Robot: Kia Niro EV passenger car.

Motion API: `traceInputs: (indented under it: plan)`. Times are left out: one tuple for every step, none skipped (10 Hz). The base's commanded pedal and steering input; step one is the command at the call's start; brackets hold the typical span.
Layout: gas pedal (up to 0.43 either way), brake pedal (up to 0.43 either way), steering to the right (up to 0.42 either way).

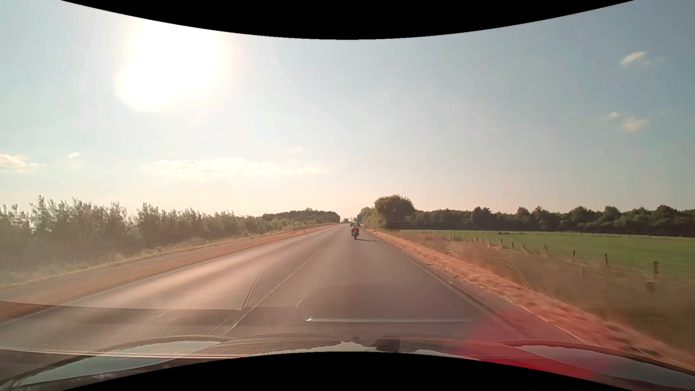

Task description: Follow the waypoints while adhering to traffic rules and regulations

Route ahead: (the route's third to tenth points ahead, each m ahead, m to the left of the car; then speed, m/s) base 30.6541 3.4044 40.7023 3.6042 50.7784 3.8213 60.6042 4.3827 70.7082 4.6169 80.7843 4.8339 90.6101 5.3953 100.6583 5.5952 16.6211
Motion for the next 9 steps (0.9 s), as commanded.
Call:
traceInputs:
  plan:
    - [0.350, 0.000, -0.005]
    - [0.350, 0.000, -0.005]
    - [0.350, 0.000, -0.004]
    - [0.350, 0.000, -0.004]
    - [0.350, 0.000, -0.004]
    - [0.350, 0.000, -0.004]
    - [0.350, 0.000, -0.004]
    - [0.350, 0.000, -0.004]
    - [0.350, 0.000, -0.004]
